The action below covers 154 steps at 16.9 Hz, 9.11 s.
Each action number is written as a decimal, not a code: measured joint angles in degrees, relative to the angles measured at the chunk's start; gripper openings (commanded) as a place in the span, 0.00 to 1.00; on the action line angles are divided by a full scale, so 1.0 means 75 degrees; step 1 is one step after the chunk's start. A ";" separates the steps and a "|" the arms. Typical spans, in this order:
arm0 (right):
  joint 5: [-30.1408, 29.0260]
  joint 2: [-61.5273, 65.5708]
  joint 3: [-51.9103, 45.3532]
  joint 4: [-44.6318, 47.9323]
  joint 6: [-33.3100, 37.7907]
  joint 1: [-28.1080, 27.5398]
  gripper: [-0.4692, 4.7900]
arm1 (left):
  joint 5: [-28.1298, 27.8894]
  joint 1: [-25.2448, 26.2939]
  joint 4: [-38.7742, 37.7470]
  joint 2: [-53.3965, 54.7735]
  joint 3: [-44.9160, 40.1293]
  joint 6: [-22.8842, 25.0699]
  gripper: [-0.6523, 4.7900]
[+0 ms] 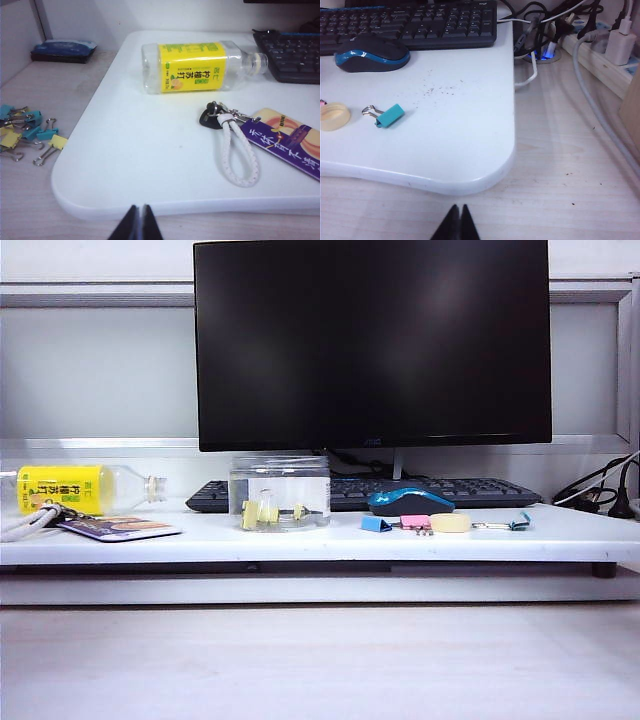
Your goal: Take the clips out of the round transparent plastic box and place them on the table.
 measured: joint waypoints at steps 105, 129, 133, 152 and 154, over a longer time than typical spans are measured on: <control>-0.2057 1.5743 1.6197 -0.7294 -0.2984 0.4138 0.43 | 0.2996 -0.4153 -0.1912 0.4741 0.3789 -0.2503 0.54; -0.1915 1.6696 1.6195 -0.6755 -0.2958 0.4319 0.43 | 0.3416 -0.4153 -0.2095 0.4736 0.3789 -0.1883 0.54; -0.1521 1.6742 1.6195 -0.6723 -0.2973 0.4304 0.43 | 0.3413 -0.4153 -0.2095 0.4736 0.3789 -0.1883 0.54; -0.0615 1.6754 1.6224 -0.6744 -0.2940 0.4293 0.34 | 0.3413 -0.4153 -0.2087 0.4739 0.3789 -0.1856 0.54; -0.0979 1.6757 1.6460 -0.7134 -0.2917 0.4275 0.37 | 0.3413 -0.4153 -0.2084 0.4739 0.3789 -0.1859 0.54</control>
